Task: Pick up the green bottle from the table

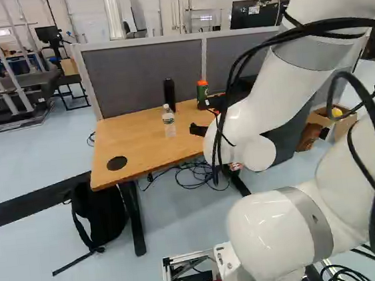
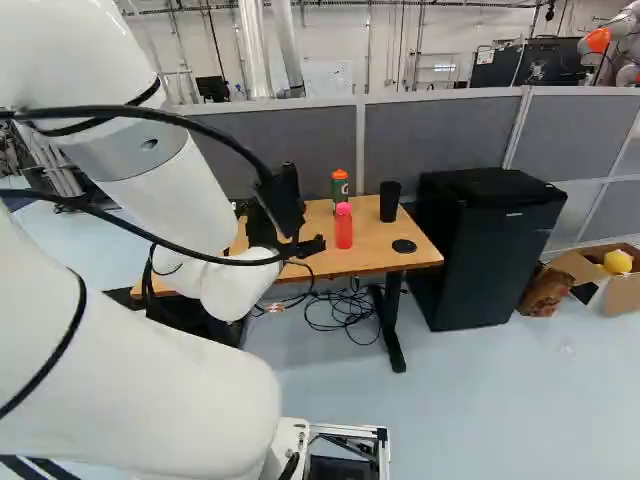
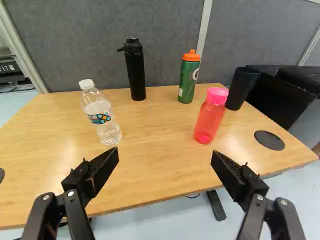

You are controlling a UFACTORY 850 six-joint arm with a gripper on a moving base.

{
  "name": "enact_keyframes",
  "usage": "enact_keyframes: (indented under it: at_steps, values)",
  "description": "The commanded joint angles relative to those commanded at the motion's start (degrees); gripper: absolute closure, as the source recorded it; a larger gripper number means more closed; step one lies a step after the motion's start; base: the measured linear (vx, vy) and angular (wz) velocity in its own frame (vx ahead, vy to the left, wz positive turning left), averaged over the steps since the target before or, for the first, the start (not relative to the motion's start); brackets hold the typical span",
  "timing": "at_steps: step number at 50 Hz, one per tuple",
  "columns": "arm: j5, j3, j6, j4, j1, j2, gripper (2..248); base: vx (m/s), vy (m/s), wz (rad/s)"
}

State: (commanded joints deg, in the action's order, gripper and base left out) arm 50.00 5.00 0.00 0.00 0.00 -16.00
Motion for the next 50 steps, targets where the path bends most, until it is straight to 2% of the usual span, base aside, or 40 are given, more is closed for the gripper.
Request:
enact_keyframes:
  at_steps: [25, 26, 41, 50]
  values:
    - [0.0, 0.0, 0.0, 0.0, 0.0, 0.0, 3, 0.147, -0.002, -0.024]
    - [0.0, 0.9, 0.0, 0.0, 0.0, 1.1, 3, 0.132, -0.004, -0.014]
    - [0.0, 3.7, 0.0, 0.0, 0.0, 4.2, 3, 0.024, 0.0, -0.003]
    - [0.0, 5.1, 0.0, 0.0, 0.0, 5.0, 3, 0.0, 0.0, 0.0]
